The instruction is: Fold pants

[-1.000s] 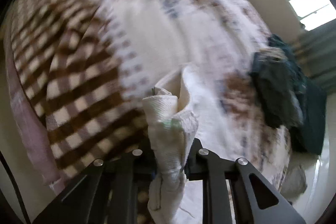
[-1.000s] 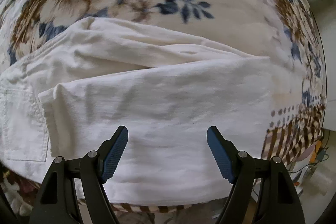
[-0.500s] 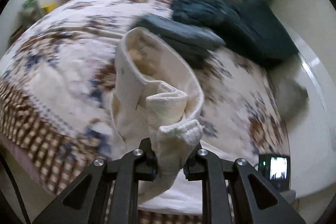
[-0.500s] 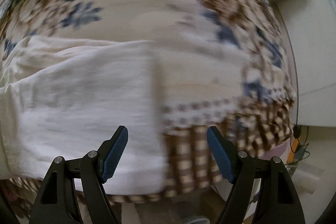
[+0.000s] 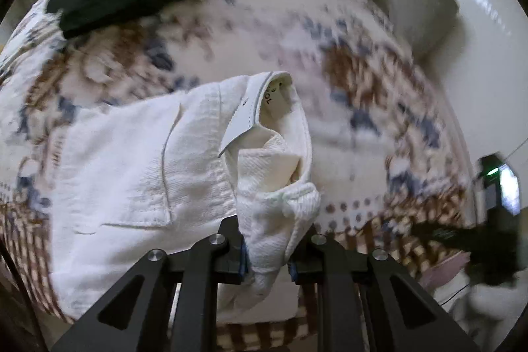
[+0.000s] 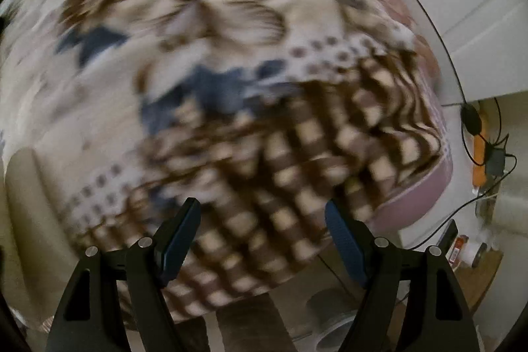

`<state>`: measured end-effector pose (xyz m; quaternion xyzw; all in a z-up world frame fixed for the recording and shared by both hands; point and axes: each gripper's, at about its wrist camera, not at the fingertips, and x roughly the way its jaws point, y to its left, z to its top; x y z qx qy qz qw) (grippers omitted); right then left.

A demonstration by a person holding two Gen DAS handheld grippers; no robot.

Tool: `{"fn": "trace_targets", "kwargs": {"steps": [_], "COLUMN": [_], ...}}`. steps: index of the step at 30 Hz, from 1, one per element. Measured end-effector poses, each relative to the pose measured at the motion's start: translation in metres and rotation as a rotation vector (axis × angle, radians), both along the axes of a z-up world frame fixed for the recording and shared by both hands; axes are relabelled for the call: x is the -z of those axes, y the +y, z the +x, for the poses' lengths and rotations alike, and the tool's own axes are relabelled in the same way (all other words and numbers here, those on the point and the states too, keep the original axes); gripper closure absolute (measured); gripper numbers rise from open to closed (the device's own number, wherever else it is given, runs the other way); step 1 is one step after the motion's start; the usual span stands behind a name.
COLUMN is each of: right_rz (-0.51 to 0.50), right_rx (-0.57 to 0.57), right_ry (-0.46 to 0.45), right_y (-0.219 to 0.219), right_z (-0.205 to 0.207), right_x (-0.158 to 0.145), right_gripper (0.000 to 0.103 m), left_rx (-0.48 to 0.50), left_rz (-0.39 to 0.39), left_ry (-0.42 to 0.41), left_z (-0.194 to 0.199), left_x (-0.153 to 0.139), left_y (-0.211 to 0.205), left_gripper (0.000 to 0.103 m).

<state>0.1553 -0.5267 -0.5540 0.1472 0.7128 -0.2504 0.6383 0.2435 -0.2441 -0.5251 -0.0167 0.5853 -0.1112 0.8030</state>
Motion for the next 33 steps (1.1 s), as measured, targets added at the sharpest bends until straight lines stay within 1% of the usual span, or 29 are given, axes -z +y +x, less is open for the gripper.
{"fn": "trace_targets", "kwargs": {"steps": [1, 2, 3, 4, 5, 6, 7, 8, 9, 10, 11, 12, 13, 15, 17, 18, 19, 20, 21, 22, 23, 24, 25, 26, 27, 28, 29, 31, 33], "right_rz": [0.005, 0.008, 0.022, 0.043, 0.072, 0.113, 0.146, 0.191, 0.252, 0.304, 0.375, 0.454, 0.504, 0.607, 0.648, 0.671, 0.674, 0.658, 0.670, 0.698, 0.748, 0.776, 0.771, 0.719, 0.638, 0.615, 0.599, 0.583, 0.612], "right_rx": [0.013, 0.020, 0.032, 0.041, 0.046, 0.046, 0.043, 0.036, 0.022, 0.011, 0.000, -0.009, -0.018, -0.048, -0.070, -0.084, -0.094, -0.107, -0.108, -0.100, -0.080, -0.067, -0.072, -0.105, -0.160, -0.175, -0.190, -0.213, -0.159], "right_ry": [-0.001, -0.001, -0.005, -0.015, -0.034, -0.059, -0.080, -0.109, -0.141, -0.162, -0.186, -0.206, -0.217, -0.231, -0.226, -0.217, -0.201, -0.169, -0.123, -0.106, -0.081, -0.098, -0.121, -0.156, -0.194, -0.211, -0.239, -0.263, -0.270], "right_y": [-0.007, -0.012, -0.018, -0.022, -0.025, -0.024, -0.024, -0.018, -0.010, -0.002, 0.007, 0.018, 0.027, 0.051, 0.070, 0.080, 0.087, 0.096, 0.103, 0.105, 0.110, 0.114, 0.114, 0.120, 0.125, 0.130, 0.134, 0.138, 0.130], "right_z": [-0.001, -0.001, -0.001, -0.001, 0.000, 0.002, 0.003, 0.005, 0.008, 0.011, 0.015, 0.019, 0.024, 0.036, 0.048, 0.056, 0.060, 0.062, 0.066, 0.066, 0.065, 0.061, 0.059, 0.056, 0.053, 0.049, 0.044, 0.032, 0.014], "right_x": [0.001, 0.002, 0.001, 0.000, -0.002, -0.007, -0.011, -0.017, -0.023, -0.026, -0.029, -0.029, -0.029, -0.022, -0.013, -0.002, 0.006, 0.016, 0.032, 0.041, 0.053, 0.054, 0.055, 0.046, 0.030, 0.022, 0.010, -0.014, -0.030], "right_gripper": [0.023, 0.023, 0.023, 0.023, 0.023, 0.023, 0.023, 0.023, 0.023, 0.023, 0.023, 0.023, 0.023, 0.023, 0.023, 0.023, 0.023, 0.023, 0.023, 0.023, 0.024, 0.035, 0.047, 0.064, 0.074, 0.078, 0.086, 0.087, 0.088], "left_rx": [0.016, 0.017, 0.008, 0.002, -0.003, -0.008, -0.018, -0.040, -0.054, -0.097, -0.117, -0.139, -0.186, -0.238, -0.301, -0.326, -0.355, -0.377, -0.406, -0.419, -0.431, -0.442, -0.457, -0.463, -0.469, -0.473, -0.475, -0.473, -0.462], "left_rz": [0.033, 0.055, 0.064, 0.054, 0.034, 0.009, -0.010, -0.030, -0.039, -0.056, -0.060, -0.053, -0.034, 0.000, 0.065, 0.104, 0.137, 0.145, 0.154, 0.159, 0.166, 0.167, 0.168, 0.168, 0.170, 0.169, 0.169, 0.190, 0.187], "left_ry": [0.027, 0.058, 0.103, 0.132, 0.147, 0.155, 0.158, 0.151, 0.141, 0.113, 0.098, 0.086, 0.066, 0.050, 0.050, 0.056, 0.079, 0.092, 0.105, 0.111, 0.122, 0.135, 0.144, 0.146, 0.151, 0.154, 0.154, 0.152, 0.151], "left_z": [0.001, 0.003, 0.005, 0.007, 0.008, 0.008, 0.008, 0.007, 0.006, 0.006, 0.005, 0.005, 0.007, 0.009, 0.013, 0.014, 0.014, 0.014, 0.013, 0.012, 0.010, 0.009, 0.007, 0.006, 0.004, 0.004, 0.003, 0.002, 0.004], "left_x": [0.010, 0.017, 0.021, 0.020, 0.016, 0.009, 0.000, -0.014, -0.022, -0.039, -0.047, -0.053, -0.063, -0.068, -0.064, -0.058, -0.049, -0.044, -0.037, -0.033, -0.028, -0.024, -0.020, -0.018, -0.015, -0.013, -0.012, -0.013, -0.013], "left_y": [-0.008, -0.012, -0.014, -0.012, -0.010, -0.008, -0.003, 0.006, 0.012, 0.029, 0.039, 0.050, 0.074, 0.102, 0.135, 0.149, 0.166, 0.177, 0.191, 0.196, 0.205, 0.211, 0.218, 0.220, 0.223, 0.226, 0.226, 0.226, 0.225], "left_gripper": [0.088, 0.085, 0.080, 0.076, 0.069, 0.055, 0.045, 0.021, 0.011, 0.011, 0.010, 0.006, 0.005, 0.004, 0.004, 0.004, 0.004, 0.004, 0.004, 0.004, 0.004, 0.004, 0.004, 0.004, 0.004, 0.004, 0.004, 0.004, 0.004]}}
